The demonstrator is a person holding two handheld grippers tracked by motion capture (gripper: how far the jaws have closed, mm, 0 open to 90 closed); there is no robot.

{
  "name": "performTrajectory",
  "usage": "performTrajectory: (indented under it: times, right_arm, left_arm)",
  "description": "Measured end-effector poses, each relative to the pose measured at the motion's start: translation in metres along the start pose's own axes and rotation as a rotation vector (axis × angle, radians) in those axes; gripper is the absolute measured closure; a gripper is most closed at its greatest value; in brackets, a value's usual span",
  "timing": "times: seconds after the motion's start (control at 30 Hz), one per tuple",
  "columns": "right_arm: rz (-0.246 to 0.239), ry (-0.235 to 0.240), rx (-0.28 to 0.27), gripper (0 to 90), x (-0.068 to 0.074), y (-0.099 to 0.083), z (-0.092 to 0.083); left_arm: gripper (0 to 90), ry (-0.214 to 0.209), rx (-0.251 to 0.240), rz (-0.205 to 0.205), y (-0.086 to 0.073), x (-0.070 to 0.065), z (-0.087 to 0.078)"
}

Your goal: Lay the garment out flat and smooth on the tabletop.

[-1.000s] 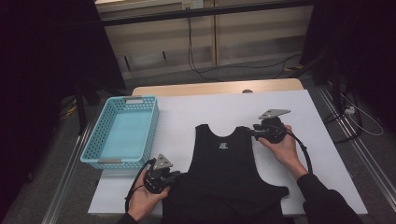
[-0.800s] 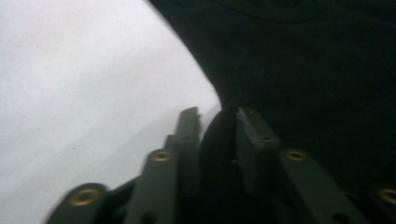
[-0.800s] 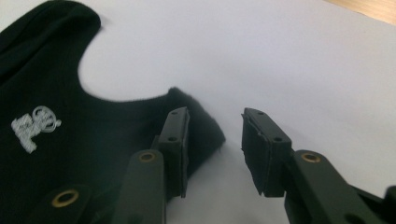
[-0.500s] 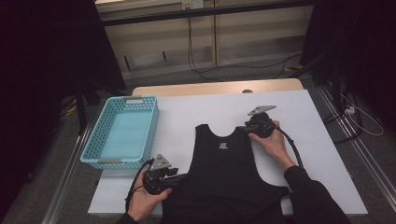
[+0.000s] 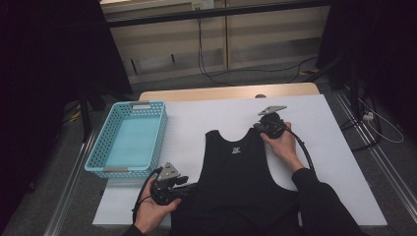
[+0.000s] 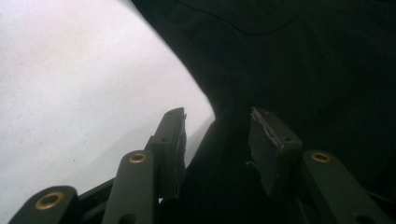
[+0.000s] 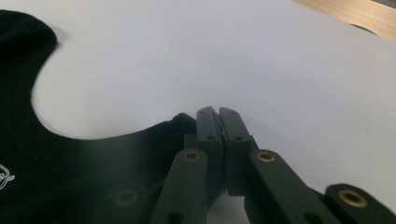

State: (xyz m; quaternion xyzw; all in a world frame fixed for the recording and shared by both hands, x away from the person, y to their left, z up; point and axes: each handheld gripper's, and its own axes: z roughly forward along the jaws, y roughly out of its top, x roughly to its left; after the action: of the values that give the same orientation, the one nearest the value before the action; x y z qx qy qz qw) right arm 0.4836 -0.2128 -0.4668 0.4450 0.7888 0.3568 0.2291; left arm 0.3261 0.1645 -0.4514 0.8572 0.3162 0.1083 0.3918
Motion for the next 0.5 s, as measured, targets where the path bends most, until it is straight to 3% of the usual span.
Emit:
performTrajectory:
  times: [0.33,0.43,0.5]
  right_arm:
    - [0.017,-0.057,-0.023,88.4,-0.015,0.016,0.008]
    - [0.023,-0.019,-0.007,87.9,-0.017,0.011,0.010]
    - [0.019,-0.020,-0.010,86.6,-0.016,0.007,0.010]
  left_arm:
    - [57.6,0.013,-0.014,0.003,0.002,0.001,0.000]
    - [65.3,-0.002,0.009,-0.015,0.002,0.002,0.002]
    - [67.7,-0.006,0.028,-0.013,0.002,0.002,0.007]
